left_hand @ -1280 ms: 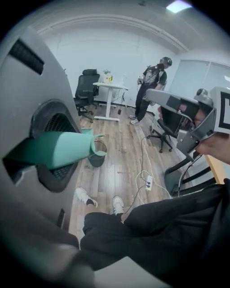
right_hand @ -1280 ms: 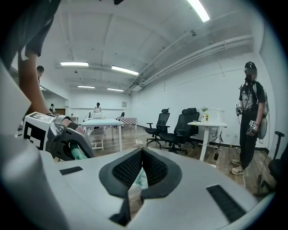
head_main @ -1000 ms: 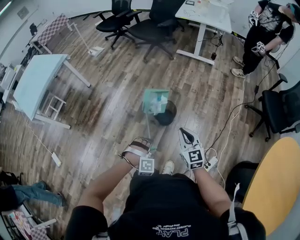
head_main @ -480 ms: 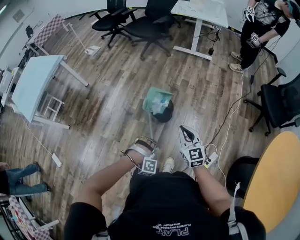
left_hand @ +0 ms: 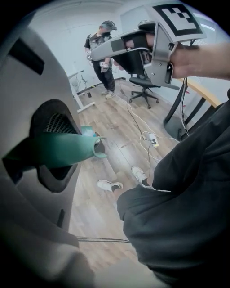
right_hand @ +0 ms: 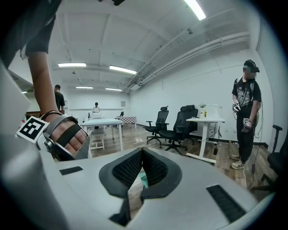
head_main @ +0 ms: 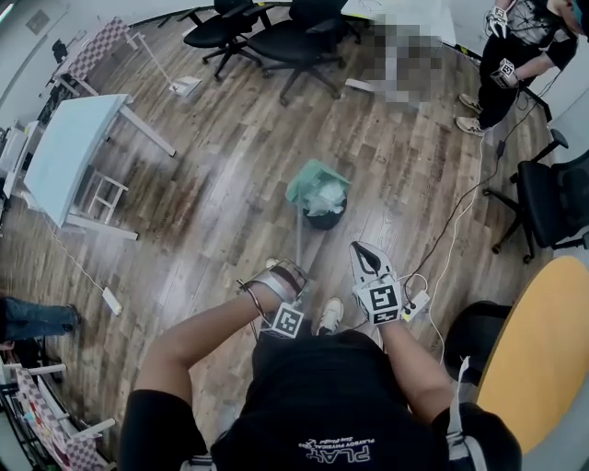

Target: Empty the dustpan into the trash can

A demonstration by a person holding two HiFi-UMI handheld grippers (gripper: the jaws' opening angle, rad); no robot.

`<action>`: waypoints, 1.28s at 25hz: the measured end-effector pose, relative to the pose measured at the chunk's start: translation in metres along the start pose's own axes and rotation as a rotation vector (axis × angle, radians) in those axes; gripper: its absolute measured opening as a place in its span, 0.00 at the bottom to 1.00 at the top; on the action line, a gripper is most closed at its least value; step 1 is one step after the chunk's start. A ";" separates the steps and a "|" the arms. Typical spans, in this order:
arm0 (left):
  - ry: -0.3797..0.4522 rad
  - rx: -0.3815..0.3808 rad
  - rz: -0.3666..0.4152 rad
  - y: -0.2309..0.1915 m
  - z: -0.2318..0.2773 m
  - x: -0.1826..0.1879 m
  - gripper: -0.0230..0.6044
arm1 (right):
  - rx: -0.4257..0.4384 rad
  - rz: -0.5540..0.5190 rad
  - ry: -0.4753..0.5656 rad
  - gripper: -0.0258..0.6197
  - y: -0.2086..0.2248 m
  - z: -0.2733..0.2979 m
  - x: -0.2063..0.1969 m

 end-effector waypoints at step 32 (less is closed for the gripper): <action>-0.021 -0.001 0.248 0.009 -0.004 -0.010 0.20 | 0.037 0.001 -0.021 0.08 -0.023 -0.003 -0.012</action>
Point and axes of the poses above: the fingertips, and each gripper's own axes: z forward along the fingers, y to its right, x out of its top, the point moved 1 cm from there along -z, backward along the fingers, and after that the axes turned 4 degrees about x, right-handed, at the moved point
